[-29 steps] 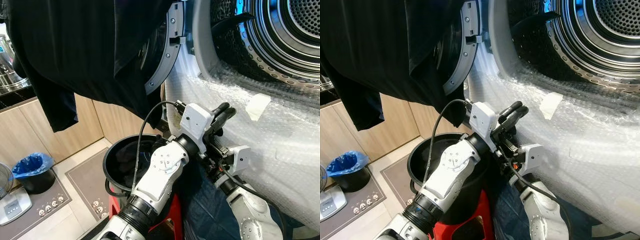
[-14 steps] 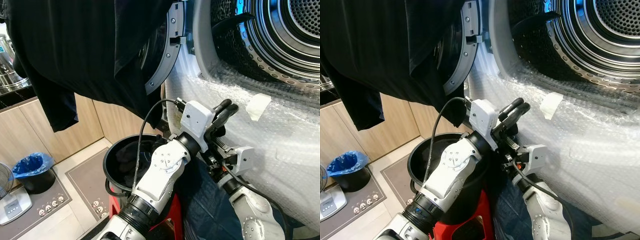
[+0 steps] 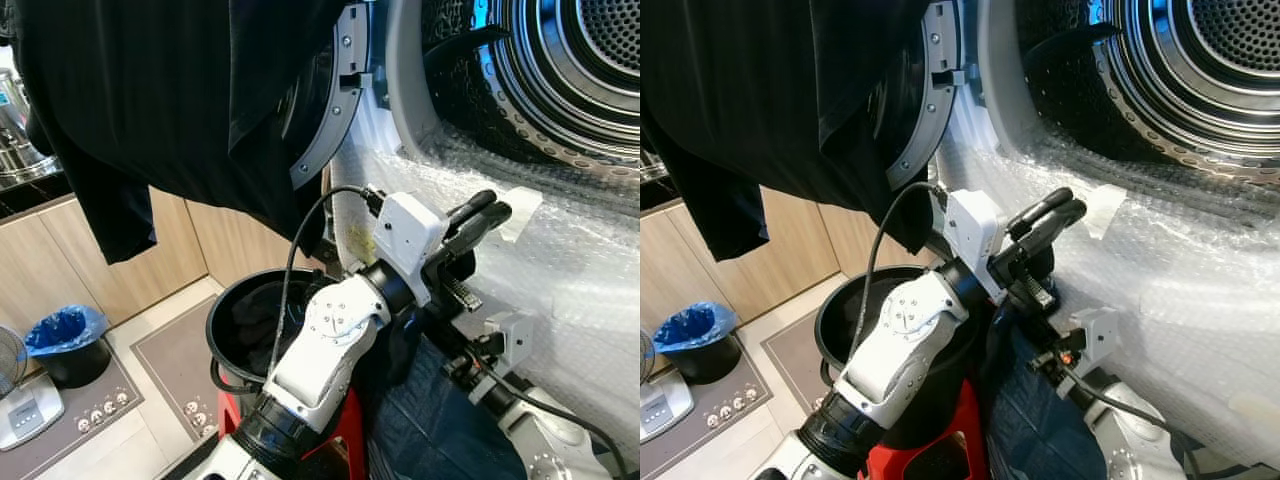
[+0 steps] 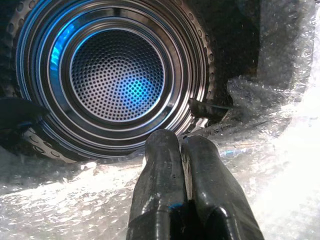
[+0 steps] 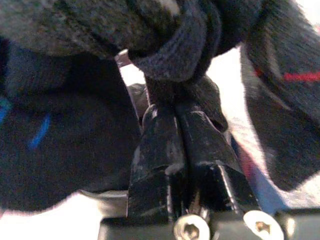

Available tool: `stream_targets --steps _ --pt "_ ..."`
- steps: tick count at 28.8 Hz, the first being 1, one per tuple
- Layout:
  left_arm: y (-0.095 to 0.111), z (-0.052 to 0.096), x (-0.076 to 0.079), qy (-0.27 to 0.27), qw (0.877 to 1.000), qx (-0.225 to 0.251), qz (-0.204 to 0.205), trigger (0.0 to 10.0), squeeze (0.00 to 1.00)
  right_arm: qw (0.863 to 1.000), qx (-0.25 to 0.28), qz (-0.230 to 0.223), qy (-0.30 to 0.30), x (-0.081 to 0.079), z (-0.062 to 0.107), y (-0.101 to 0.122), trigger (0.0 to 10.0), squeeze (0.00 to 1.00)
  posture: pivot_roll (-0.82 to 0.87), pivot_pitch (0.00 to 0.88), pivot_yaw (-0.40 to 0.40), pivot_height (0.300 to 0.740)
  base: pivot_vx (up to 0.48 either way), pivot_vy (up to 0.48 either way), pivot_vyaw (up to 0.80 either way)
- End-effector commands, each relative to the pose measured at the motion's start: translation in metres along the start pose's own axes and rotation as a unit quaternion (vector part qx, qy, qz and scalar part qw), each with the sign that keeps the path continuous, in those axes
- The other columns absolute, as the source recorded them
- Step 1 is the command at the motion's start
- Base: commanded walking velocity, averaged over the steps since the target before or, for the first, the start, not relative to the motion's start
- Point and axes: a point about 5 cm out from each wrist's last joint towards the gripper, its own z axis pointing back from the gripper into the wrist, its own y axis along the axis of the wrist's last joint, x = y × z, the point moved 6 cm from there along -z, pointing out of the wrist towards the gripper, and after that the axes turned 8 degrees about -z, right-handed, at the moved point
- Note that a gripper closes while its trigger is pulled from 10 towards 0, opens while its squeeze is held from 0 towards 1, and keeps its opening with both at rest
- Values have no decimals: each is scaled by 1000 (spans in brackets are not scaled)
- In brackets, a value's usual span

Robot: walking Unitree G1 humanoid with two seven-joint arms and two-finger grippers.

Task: Clothes washing

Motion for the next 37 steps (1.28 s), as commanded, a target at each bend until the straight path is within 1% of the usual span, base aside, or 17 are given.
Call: stream_targets --steps 1,4,5,7,8,9,10,12,21,23,25,27,30,33,34,35,37 --pt "18 -6 7 -6 999 34 9 10000 0 1000 -10 -3 11 -4 1 -3 0 0 -97 0 44 740 0 0 0" --pt "18 -6 8 -8 999 33 10 10000 0 1000 -7 -6 13 -5 1 -2 0 0 -97 0 45 740 0 0 0" --pt "18 -6 8 -9 999 32 10 10000 0 1000 -6 -7 12 -5 1 -2 706 0 -97 0 44 740 0 0 0" --pt "17 -6 9 -10 999 30 10 10000 0 1000 -6 -8 15 -6 1 -1 706 0 -97 0 44 740 0 0 0" --pt "15 -5 10 -15 999 26 11 10000 0 1000 -4 -10 19 -8 0 -1 3961 0 -98 0 46 740 0 0 0" --pt "15 -5 10 -15 999 26 11 10000 0 1000 -4 -10 19 -8 0 -1 3961 0 -98 0 46 740 0 0 0" --pt "12 -5 11 -17 999 18 20 10000 1000 1000 2 -14 22 -10 -1 2 10000 0 -97 0 44 740 0 0 0" --pt "10 -3 12 -21 999 14 31 10000 1000 999 8 -24 32 -13 -1 7 10000 0 -99 0 45 740 0 0 0" --pt "7 7 14 -34 999 2 27 10000 1000 996 20 -36 85 -29 1 25 10000 0 -102 0 43 740 0 0 0" --pt "6 10 13 -35 999 -2 25 10000 1000 994 17 -36 97 -32 2 26 10000 0 -101 0 41 740 0 0 0" --pt "3 17 12 -38 999 -12 18 10000 1000 990 -9 -34 140 -44 6 25 10000 0 -98 0 38 740 0 0 0" --pt "3 20 12 -40 999 -16 15 10000 1000 988 -18 -32 153 -48 7 24 10000 0 -98 0 37 740 0 0 0" --pt "3 27 8 -45 999 -26 3 10000 1000 983 -36 -32 175 -53 11 25 10000 0 -92 0 32 740 0 0 0" --pt "5 38 1 -55 997 -40 -25 10000 1000 978 -43 -29 202 -55 15 38 10000 0 -82 0 22 740 0 0 0" --pt "5 38 1 -55 997 -40 -25 10000 1000 978 -43 -29 202 -55 15 38 10000 0 -82 0 22 740 0 0 0" --pt "6 46 -3 -66 995 -51 -49 10000 1000 976 -39 -24 212 -54 15 49 10000 0 -76 0 16 740 0 0 0" --pt "8 51 -5 -71 994 -55 -56 10000 1000 975 -38 -21 218 -54 15 55 10000 0 -73 0 12 740 0 0 0"
